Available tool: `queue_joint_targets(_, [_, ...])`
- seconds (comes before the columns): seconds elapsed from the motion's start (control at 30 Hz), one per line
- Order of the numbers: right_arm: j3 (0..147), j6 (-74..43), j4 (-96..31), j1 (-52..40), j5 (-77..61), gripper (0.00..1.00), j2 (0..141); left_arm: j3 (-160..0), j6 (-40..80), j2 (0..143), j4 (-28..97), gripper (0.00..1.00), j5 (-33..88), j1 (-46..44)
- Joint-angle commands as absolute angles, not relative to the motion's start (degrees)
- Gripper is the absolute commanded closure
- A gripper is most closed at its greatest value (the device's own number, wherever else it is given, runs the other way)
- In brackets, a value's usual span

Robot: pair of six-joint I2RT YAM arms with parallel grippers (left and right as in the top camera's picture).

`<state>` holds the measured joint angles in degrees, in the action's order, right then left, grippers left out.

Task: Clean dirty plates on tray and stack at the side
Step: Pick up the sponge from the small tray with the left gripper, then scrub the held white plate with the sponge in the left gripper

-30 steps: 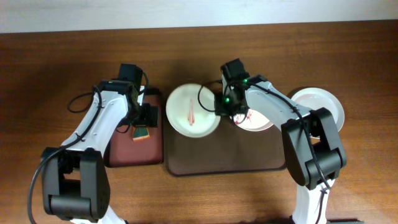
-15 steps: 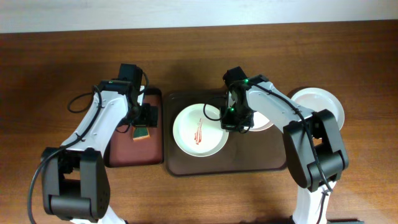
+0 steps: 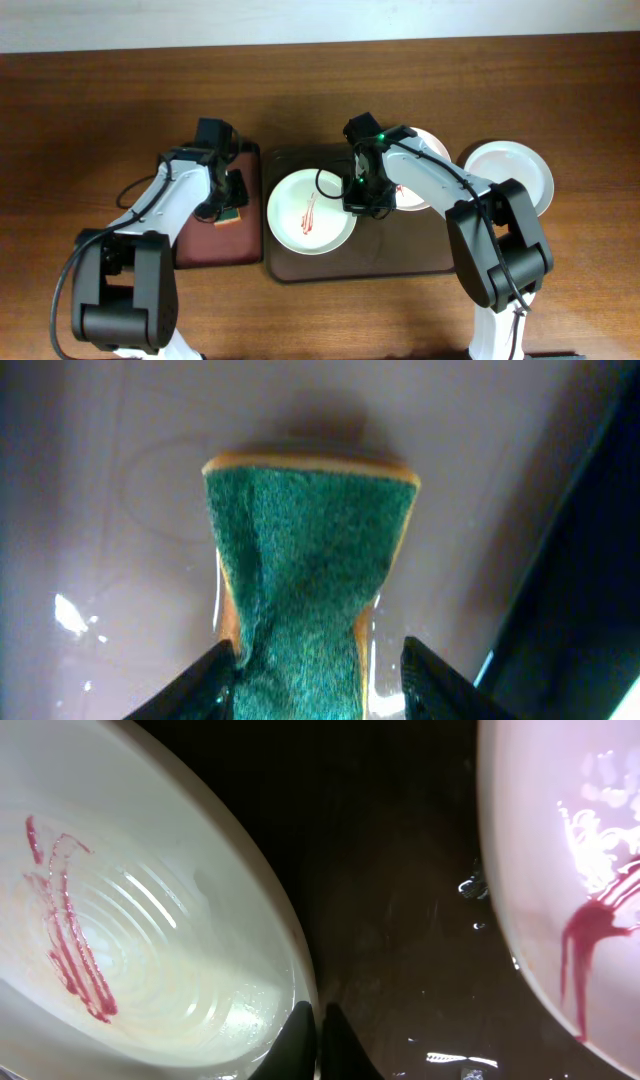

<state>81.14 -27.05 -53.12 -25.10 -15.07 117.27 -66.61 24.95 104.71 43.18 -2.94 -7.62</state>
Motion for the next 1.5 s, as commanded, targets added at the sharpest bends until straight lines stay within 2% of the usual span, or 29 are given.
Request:
queue_joint_targets(0.0, [80.4,-27.5,-53.1,-25.5,-14.7,0.96,117.5,-64.0,26.3,105.4,39.4,0.51,-4.7,-7.4])
queue_joint_targets(0.1, [80.4,-27.5,-53.1,-25.5,-14.7,0.96,117.5,-63.9,26.1,105.4,37.9,0.51,-7.4,-7.4])
queue_joint_targets(0.17, [80.4,-27.5,-53.1,-25.5,-14.7,0.96,117.5,-63.9,26.1,105.4,37.7,0.7,-7.4,-7.4])
queue_joint_targets(0.23, [80.4,-27.5,-53.2,-25.5,-14.7,0.96,117.5,-63.9,26.1,105.4,38.0,0.96,-7.4,-7.4])
queue_joint_targets(0.27, [80.4,-27.5,-53.2,-25.5,-14.7,0.96,117.5,-63.9,26.0,105.4,38.2,1.0,-7.4,-7.4])
queue_joint_targets(0.33, [80.4,-27.5,-53.4,-25.5,-14.7,0.96,117.5,-64.9,19.1,104.7,39.5,1.0,-6.3,-7.4])
queue_joint_targets(0.43, [80.4,-27.5,-53.3,-25.5,-14.7,0.96,117.5,-67.9,-0.2,96.9,40.7,1.0,3.1,-6.9])
queue_joint_targets(0.47, [80.4,-27.5,-53.4,-25.5,-14.7,0.96,117.5,-67.9,-2.1,94.7,40.9,1.0,3.7,-6.2])
queue_joint_targets(0.8, [80.4,-27.5,-53.8,-25.5,-14.7,0.96,117.5,-67.9,-0.6,77.4,36.9,1.0,13.2,0.6])
queue_joint_targets(1.03, [80.4,-27.5,-53.8,-25.5,-14.7,0.96,117.5,-67.9,2.0,67.9,35.9,1.0,14.2,0.7])
queue_joint_targets(1.47, [80.4,-27.5,-53.8,-25.5,-14.7,0.96,117.5,-67.9,2.4,66.6,36.0,1.0,14.4,0.7])
